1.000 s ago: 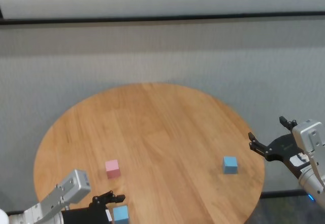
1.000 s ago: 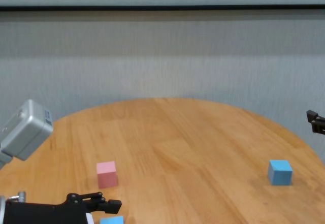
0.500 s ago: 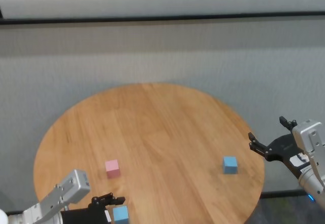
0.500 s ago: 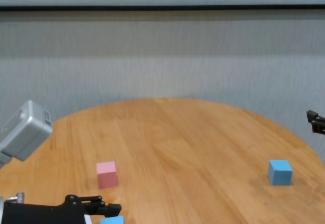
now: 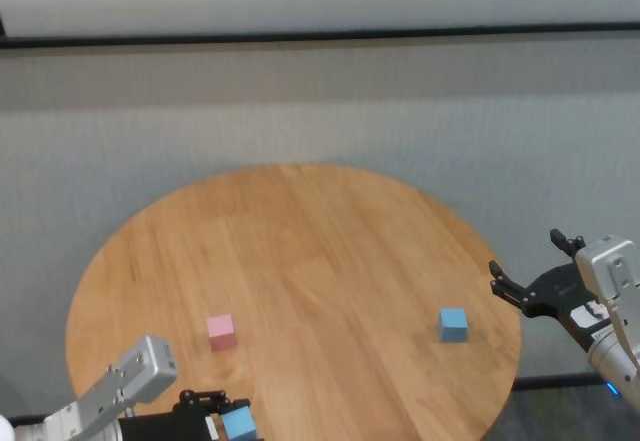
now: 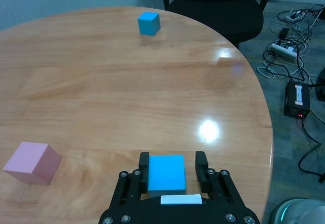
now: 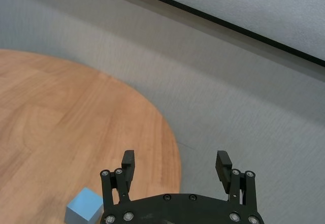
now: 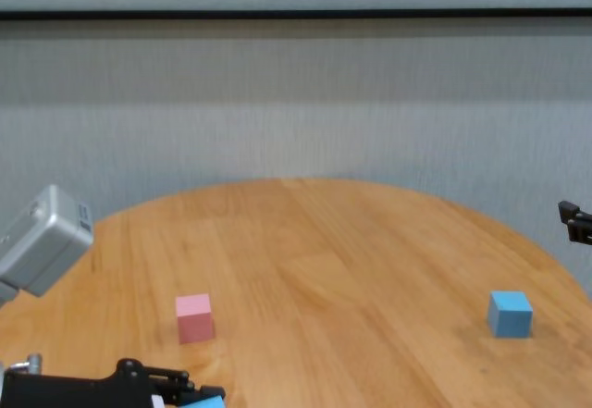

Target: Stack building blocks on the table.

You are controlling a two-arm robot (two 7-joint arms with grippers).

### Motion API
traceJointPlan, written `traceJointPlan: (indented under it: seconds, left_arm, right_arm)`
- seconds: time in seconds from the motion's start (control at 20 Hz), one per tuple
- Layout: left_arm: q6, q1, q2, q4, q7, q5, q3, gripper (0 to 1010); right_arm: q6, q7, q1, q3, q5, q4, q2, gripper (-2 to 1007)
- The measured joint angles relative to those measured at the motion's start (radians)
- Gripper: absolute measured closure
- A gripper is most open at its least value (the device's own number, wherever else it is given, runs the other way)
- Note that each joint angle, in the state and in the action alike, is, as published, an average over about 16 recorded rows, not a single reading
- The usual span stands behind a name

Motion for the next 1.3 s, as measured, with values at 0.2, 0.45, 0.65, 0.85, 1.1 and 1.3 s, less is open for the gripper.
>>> traceJointPlan:
  seconds: [0.2,0.45,0.65,0.85,1.1,1.3]
  left_arm:
    - [0.013,0.009,0.004,-0.016,0.024,0.001,-0.009,498]
    - [0.036,0.021,0.0,-0.055,0.082,0.005,-0.034,579]
    - [0.054,0.023,-0.016,-0.094,0.134,0.015,-0.056,605]
    - [0.074,0.009,-0.046,-0.124,0.174,0.036,-0.067,606]
    - [0.092,-0.033,-0.104,-0.124,0.203,0.076,-0.057,606]
    - [0.107,-0.08,-0.157,-0.084,0.209,0.109,-0.036,606]
  right_arm:
    - [0.0,0.0,0.0,0.0,0.0,0.0,0.0,1]
    - [0.0,0.0,0.0,0.0,0.0,0.0,0.0,1]
    - [0.0,0.0,0.0,0.0,0.0,0.0,0.0,0]
    - [0.0,0.0,0.0,0.0,0.0,0.0,0.0,0]
    - [0.0,0.0,0.0,0.0,0.0,0.0,0.0,0]
    - [0.0,0.0,0.0,0.0,0.0,0.0,0.0,0]
